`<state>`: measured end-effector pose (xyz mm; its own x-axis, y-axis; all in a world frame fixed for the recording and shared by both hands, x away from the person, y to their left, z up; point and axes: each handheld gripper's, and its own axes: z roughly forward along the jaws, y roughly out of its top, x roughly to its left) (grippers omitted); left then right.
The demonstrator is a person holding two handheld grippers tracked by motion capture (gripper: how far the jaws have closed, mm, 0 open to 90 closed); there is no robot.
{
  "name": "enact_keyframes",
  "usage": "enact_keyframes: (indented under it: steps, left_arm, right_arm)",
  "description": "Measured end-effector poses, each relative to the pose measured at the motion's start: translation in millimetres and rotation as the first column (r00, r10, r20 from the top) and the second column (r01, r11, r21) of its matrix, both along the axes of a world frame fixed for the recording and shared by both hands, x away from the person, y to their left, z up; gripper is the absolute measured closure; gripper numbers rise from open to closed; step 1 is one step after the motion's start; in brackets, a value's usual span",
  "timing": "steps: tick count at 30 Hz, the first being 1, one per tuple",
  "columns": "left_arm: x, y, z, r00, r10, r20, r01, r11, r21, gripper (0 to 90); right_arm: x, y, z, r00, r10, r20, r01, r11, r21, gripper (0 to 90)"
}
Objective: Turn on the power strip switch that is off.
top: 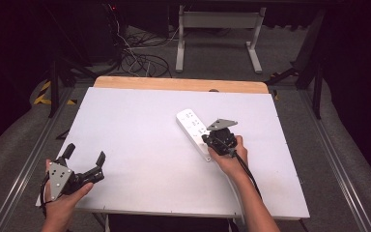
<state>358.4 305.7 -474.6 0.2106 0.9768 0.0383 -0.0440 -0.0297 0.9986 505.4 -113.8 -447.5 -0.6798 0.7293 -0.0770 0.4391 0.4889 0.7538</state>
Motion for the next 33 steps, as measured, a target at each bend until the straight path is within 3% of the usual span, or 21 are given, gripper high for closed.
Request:
enact_keyframes:
  steps: [11,33]
  left_arm:
    - [-0.3,-0.5,-0.1,1.0,-0.002,-0.001,0.002,1.0,-0.004,2.5]
    - [-0.7,-0.2,-0.8,0.9999,-0.007,-0.011,0.006,1.0,-0.006,2.4]
  right_arm:
    - [2.2,6.2,-8.8,0.9998,0.005,-0.019,-0.005,0.9997,-0.024,90.0]
    - [4.5,8.2,-13.5,0.9996,-0.006,-0.029,0.006,0.9999,0.015,90.0]
